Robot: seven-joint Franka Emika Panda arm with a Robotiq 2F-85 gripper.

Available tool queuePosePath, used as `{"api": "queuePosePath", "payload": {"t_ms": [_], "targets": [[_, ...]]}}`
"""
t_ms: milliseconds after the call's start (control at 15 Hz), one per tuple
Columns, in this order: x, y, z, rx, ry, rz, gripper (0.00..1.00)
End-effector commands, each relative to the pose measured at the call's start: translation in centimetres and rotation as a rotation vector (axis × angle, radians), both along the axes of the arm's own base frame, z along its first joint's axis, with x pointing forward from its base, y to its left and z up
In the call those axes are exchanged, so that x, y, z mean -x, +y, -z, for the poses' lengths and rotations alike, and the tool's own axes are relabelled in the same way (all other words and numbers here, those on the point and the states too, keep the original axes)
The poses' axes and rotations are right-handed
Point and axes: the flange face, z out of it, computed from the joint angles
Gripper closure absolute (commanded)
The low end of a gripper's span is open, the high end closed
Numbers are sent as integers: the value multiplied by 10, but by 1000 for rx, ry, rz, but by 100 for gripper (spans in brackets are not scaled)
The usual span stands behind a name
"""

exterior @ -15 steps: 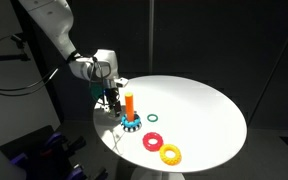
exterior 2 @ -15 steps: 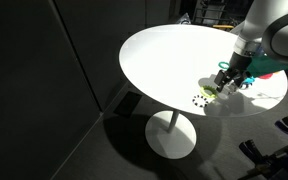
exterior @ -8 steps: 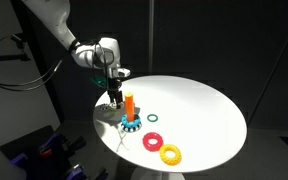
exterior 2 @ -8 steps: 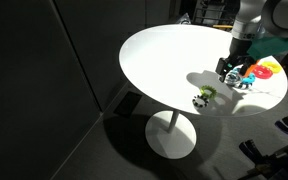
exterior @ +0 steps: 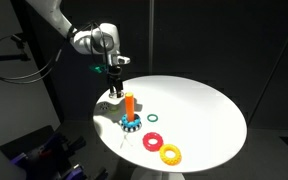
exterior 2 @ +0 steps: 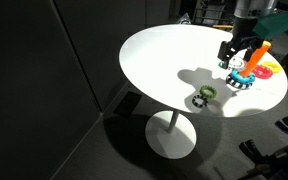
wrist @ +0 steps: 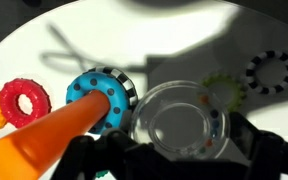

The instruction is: Put the clear ring on the orange stand.

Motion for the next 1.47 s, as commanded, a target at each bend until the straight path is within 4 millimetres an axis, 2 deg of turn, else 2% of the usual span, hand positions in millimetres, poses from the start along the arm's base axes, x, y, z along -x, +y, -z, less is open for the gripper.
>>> {"api": "queuePosePath", "payload": {"t_ms": [0, 467, 800, 1200, 1400], "targets": [[-4, -1, -34, 15, -11, 17, 31], [-7, -8, -81, 7, -42, 49, 31], [-6, -24, -110, 10, -64, 76, 31], [-4, -63, -123, 21, -60, 151, 31], [-5, -84, -120, 11, -52, 193, 31]]}}
